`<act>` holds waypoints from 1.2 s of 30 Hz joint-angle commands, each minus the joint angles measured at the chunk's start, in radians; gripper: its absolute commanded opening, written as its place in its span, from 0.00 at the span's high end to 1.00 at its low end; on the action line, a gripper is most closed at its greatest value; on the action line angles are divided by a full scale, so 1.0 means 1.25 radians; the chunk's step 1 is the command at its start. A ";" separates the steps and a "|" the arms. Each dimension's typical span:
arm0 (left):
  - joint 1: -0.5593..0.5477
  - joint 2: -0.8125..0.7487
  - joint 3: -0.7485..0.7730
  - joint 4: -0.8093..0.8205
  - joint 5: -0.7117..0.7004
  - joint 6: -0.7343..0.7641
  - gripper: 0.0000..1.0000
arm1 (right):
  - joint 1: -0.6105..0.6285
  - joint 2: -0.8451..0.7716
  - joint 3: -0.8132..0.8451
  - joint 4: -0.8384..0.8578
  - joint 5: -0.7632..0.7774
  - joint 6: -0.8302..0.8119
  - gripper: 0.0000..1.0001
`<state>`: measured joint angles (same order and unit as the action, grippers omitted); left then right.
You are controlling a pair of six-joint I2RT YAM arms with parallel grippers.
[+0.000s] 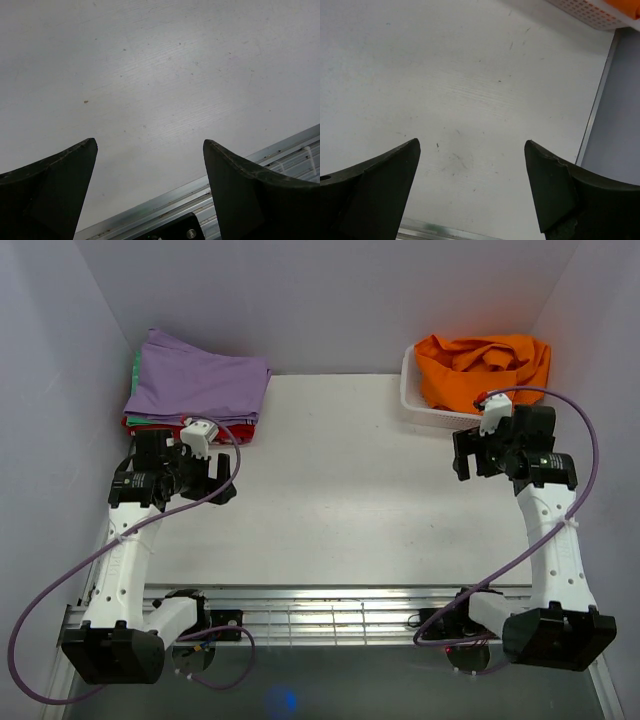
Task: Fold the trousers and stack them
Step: Grab the trousers from the pile
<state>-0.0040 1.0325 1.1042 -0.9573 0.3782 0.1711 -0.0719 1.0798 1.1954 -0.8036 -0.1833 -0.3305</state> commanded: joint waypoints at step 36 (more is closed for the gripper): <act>0.001 0.063 0.046 0.033 0.165 -0.022 0.02 | -0.076 0.918 0.735 0.438 0.442 -0.319 0.10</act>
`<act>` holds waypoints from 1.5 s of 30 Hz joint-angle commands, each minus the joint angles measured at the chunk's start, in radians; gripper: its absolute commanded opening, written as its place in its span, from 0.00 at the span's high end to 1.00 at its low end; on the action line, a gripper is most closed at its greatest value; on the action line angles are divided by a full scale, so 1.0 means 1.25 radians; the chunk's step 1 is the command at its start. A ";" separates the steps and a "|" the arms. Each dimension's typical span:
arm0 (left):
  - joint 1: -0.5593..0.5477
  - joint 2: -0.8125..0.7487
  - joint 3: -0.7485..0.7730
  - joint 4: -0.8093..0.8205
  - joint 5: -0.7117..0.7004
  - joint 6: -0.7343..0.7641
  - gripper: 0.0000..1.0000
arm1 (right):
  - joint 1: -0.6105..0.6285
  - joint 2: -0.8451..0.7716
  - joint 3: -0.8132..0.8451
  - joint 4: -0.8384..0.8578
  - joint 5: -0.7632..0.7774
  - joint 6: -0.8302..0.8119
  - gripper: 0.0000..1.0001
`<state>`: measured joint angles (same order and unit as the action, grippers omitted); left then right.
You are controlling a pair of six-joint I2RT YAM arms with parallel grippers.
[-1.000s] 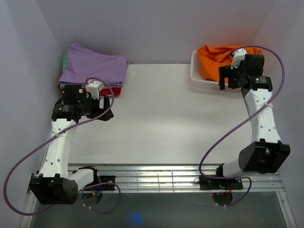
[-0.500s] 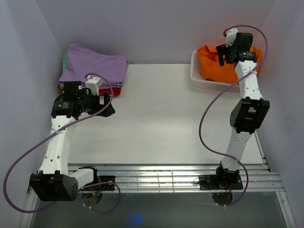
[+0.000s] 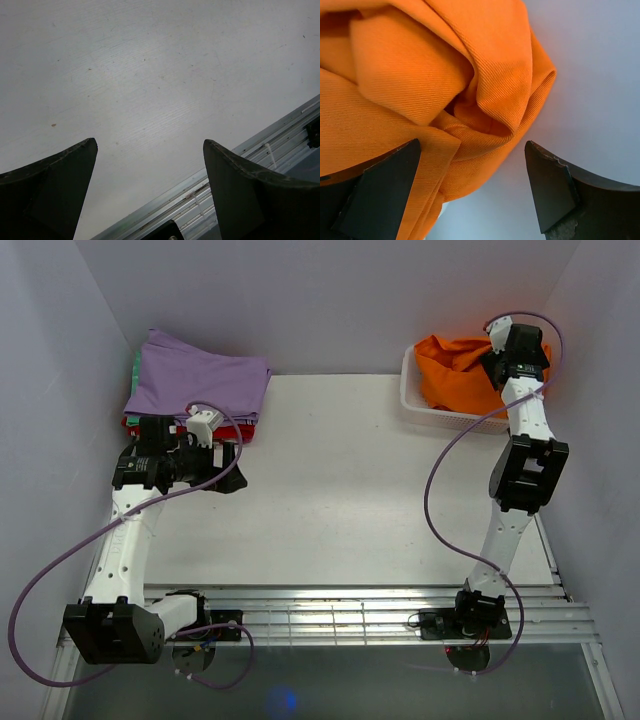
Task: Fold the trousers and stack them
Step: Grab the trousers from the pile
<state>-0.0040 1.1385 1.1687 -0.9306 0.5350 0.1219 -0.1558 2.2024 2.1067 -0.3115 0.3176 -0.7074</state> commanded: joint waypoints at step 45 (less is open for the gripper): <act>0.001 0.013 0.003 0.051 0.019 -0.020 0.02 | -0.059 -0.159 -0.009 0.430 -0.405 0.531 0.92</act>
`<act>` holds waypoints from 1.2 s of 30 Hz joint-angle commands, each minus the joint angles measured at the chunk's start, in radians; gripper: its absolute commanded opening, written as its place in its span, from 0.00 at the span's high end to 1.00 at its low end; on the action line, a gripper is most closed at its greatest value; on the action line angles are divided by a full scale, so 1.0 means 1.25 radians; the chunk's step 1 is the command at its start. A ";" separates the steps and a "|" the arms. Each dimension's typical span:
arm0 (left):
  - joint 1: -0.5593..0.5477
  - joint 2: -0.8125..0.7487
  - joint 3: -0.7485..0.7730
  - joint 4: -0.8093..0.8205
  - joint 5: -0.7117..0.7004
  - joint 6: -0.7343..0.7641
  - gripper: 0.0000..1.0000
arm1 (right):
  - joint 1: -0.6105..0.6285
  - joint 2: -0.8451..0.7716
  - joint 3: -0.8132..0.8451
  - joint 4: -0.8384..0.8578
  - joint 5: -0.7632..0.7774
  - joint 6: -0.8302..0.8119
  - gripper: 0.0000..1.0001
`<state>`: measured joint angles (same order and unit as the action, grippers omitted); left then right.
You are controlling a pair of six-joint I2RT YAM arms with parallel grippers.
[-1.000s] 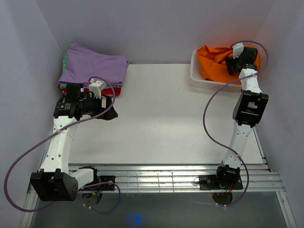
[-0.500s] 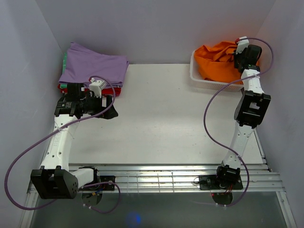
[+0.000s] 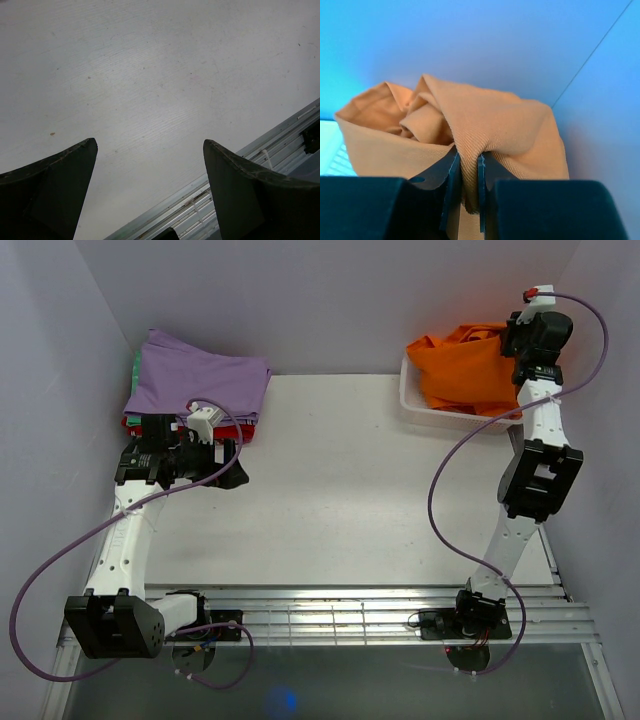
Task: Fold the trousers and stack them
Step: Grab the trousers from the pile, then move the trousers to the center of the board
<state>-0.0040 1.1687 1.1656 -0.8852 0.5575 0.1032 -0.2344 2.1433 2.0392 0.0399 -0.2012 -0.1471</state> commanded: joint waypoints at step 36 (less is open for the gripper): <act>0.001 -0.056 0.043 0.091 -0.066 -0.092 0.02 | 0.142 -0.721 -0.691 -0.215 -0.037 0.075 0.30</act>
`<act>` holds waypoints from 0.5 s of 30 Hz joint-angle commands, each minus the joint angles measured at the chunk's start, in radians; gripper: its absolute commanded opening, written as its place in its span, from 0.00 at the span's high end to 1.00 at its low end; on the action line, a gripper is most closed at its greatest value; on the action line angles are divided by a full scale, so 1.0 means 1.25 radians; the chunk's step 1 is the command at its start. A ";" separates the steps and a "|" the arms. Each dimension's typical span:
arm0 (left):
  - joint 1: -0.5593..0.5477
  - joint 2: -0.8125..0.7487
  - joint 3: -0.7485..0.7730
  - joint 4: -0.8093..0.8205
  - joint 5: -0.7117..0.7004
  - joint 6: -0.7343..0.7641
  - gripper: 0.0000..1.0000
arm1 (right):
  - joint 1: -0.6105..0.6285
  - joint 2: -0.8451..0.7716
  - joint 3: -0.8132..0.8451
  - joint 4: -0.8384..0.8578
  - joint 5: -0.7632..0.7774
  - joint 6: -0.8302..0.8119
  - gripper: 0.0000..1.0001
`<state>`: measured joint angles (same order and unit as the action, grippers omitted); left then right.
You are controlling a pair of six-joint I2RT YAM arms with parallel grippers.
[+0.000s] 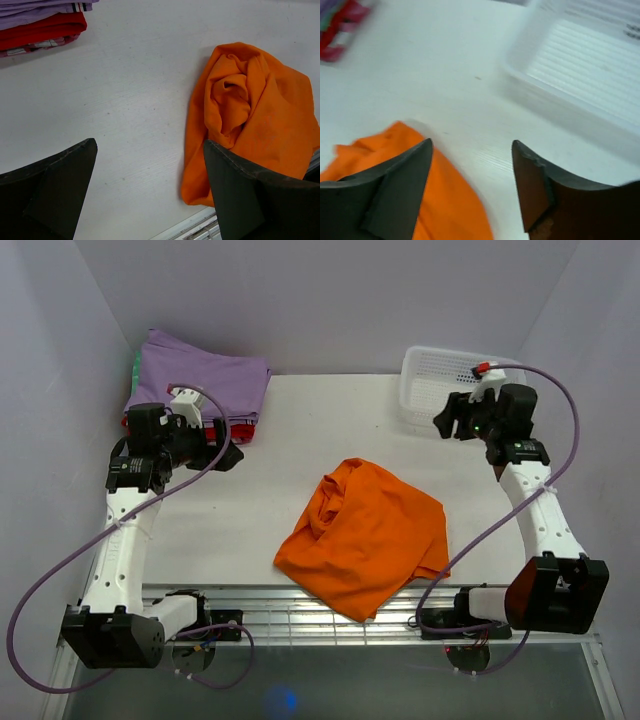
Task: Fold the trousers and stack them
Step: Move the trousers to the center of the board
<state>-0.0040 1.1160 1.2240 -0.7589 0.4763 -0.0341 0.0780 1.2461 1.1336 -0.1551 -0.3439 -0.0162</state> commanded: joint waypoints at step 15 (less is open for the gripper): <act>0.000 -0.001 -0.038 -0.015 0.214 0.107 0.05 | -0.227 0.382 0.111 0.059 0.218 -0.018 0.82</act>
<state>-0.0040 1.1271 1.1843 -0.7631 0.6159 0.0456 -0.1902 1.6428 1.1744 -0.1780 -0.1497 -0.0284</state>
